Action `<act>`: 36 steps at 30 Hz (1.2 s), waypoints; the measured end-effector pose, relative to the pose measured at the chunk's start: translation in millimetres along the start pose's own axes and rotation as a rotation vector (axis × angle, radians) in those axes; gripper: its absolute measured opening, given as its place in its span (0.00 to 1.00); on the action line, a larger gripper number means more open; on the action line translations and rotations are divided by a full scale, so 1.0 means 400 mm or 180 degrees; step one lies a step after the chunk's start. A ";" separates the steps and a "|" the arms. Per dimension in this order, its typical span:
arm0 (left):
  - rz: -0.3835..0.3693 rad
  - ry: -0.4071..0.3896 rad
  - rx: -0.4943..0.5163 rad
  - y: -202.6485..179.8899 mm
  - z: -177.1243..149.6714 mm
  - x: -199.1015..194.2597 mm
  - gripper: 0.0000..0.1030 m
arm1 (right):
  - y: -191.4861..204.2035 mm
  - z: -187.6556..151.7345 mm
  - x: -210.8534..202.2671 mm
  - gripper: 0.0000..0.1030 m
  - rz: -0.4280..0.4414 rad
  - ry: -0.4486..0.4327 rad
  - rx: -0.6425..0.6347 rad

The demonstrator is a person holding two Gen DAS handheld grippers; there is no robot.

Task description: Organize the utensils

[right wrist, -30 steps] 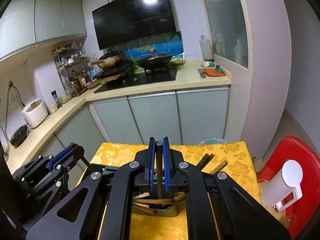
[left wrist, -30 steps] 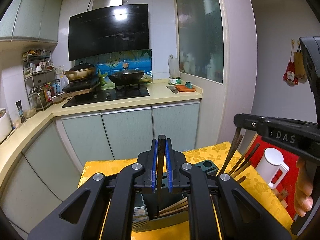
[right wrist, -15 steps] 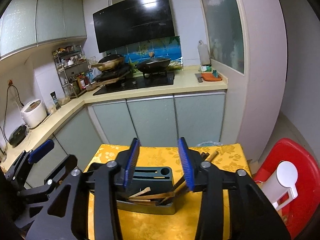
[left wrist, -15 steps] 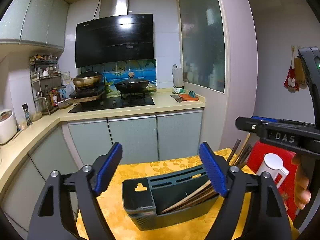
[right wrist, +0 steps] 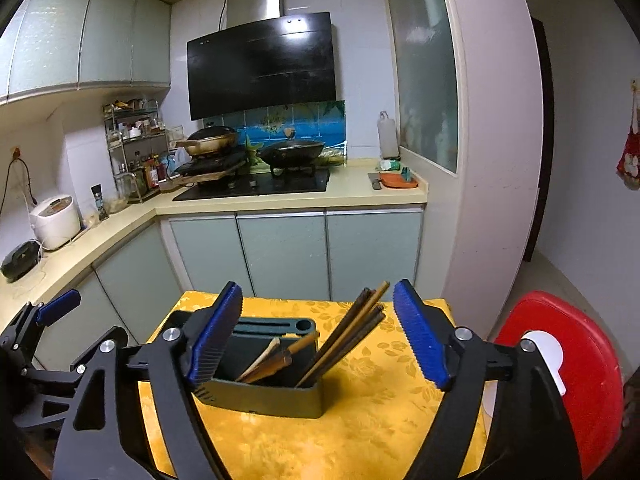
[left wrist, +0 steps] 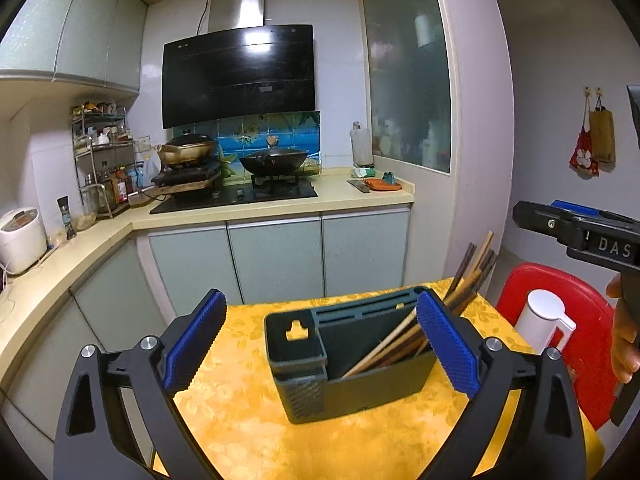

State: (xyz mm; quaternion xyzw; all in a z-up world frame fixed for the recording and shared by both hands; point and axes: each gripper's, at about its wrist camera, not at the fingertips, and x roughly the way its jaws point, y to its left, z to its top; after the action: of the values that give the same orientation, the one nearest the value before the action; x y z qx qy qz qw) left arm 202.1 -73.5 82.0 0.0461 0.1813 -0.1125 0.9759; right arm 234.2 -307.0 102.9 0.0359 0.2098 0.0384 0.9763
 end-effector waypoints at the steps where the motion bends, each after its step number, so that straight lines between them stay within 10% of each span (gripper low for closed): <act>1: 0.0006 0.0004 0.0009 0.000 -0.010 -0.009 0.90 | 0.002 -0.008 -0.006 0.77 0.0003 -0.0003 -0.0009; 36: 0.0251 0.0081 -0.0263 0.026 -0.271 -0.183 0.92 | 0.088 -0.333 -0.165 0.93 -0.0162 -0.0129 -0.0170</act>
State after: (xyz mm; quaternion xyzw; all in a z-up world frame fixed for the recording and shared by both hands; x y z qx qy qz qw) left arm 100.8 -34.3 8.5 0.0144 0.1962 -0.0657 0.9783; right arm 116.9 -270.8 11.6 0.0053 0.1897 0.0185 0.9817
